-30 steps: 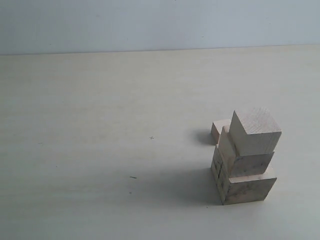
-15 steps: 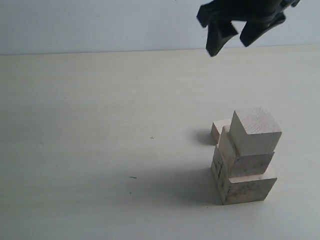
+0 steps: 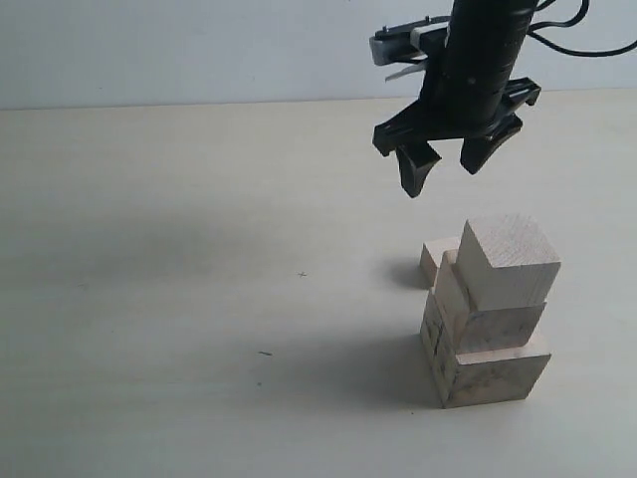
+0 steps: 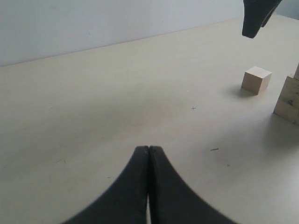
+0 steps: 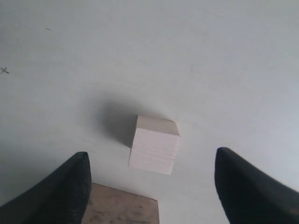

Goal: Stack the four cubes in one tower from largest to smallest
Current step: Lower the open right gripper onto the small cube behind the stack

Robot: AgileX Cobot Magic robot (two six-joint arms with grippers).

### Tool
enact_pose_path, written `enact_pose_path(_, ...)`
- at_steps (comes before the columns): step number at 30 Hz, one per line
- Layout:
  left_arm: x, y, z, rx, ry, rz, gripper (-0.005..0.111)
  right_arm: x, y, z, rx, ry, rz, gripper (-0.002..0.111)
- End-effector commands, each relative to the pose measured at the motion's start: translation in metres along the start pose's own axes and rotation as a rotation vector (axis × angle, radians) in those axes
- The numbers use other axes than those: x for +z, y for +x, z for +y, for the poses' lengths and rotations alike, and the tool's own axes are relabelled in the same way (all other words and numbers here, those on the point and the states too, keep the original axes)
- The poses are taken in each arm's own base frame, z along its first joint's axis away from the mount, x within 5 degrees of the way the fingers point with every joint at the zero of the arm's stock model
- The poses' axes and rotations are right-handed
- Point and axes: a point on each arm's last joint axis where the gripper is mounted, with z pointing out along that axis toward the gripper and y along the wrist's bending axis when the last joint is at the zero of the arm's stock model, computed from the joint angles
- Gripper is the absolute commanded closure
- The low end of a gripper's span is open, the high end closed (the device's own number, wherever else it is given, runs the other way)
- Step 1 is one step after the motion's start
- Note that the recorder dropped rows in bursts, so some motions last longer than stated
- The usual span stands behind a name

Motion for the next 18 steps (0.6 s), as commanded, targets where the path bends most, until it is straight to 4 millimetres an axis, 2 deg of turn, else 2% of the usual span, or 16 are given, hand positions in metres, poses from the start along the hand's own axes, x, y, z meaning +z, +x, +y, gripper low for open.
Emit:
enact_pose_path(1, 0.0, 0.0, 0.0, 0.002, -0.008, -0.009, 0.107, 0.02, -0.005, -0.01, -0.024, -0.006, 0.038, 0.038)
enact_pose_path(6, 0.0, 0.0, 0.0, 0.002, -0.008, -0.009, 0.107, 0.039, -0.005, -0.015, -0.019, -0.017, 0.09, 0.038)
enact_pose_path(18, 0.0, 0.0, 0.0, 0.002, -0.008, -0.009, 0.107, 0.07, -0.006, -0.011, -0.058, -0.081, 0.165, 0.038)
